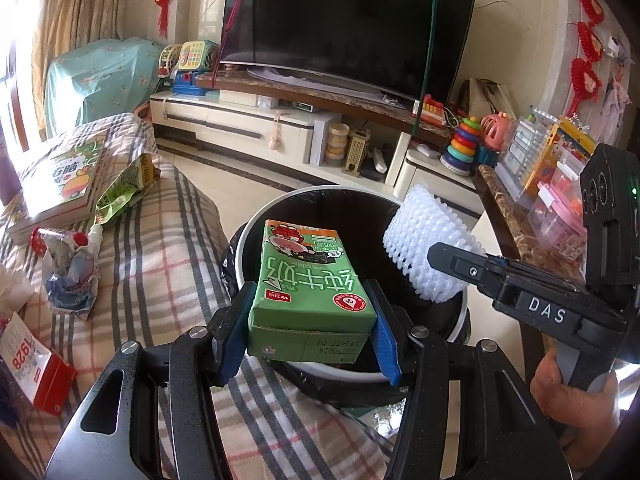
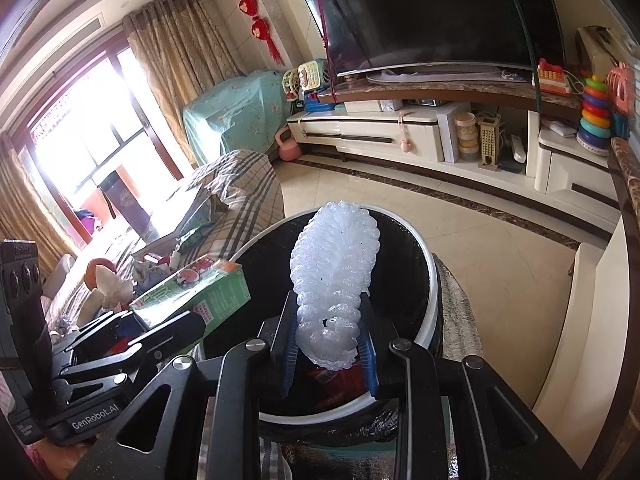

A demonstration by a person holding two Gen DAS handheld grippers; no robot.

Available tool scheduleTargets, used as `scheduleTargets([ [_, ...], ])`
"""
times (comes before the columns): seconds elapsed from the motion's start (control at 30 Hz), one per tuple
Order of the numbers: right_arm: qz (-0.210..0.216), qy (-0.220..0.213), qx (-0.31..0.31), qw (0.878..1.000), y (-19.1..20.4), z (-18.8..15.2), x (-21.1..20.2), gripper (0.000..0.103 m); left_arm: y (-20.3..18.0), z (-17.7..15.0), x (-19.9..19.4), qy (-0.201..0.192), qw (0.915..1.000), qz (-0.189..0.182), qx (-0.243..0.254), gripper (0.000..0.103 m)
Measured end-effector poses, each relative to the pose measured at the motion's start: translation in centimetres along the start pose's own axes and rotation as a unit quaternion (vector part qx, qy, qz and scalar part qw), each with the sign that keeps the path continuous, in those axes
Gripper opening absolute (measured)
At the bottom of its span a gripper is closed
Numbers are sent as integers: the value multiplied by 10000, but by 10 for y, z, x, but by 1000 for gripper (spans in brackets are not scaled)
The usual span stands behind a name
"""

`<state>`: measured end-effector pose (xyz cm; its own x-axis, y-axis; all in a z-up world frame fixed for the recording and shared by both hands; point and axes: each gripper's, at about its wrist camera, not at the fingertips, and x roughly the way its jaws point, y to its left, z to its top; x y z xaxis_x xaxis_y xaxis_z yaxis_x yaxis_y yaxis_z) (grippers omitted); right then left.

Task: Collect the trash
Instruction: 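Open the left tool over the bin while the right tool releases the foam net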

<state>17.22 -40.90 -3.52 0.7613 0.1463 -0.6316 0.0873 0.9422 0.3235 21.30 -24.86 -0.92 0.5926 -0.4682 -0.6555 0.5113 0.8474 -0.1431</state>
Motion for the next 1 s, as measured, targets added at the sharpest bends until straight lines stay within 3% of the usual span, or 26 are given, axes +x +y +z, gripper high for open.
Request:
scheduleTargets([
  [0.1,-85,52,51,9999,-3,-1,3,35,-2,2,7,137,9999,-82,55,54],
  [0.17,-106,47,147,9998,-7,-1,3,57,-4,1,13,285,9995,5,126,59],
  [0.27,-89,-16,217,9997,-10,-1,-2,58,-2,-2,12,273,9995,56,113,71],
  [0.43,-95,-81,264,9996,-10,-2,-10,61,4,-13,3,253,9997,68,-12,77],
  [0.77,221,-162,240,9993,18,-14,-21,83,37,-52,-36,265,9980,229,-521,78],
  [1.0,531,-89,-42,9985,61,-33,-20,89,68,-81,-69,171,9943,481,-939,78],
])
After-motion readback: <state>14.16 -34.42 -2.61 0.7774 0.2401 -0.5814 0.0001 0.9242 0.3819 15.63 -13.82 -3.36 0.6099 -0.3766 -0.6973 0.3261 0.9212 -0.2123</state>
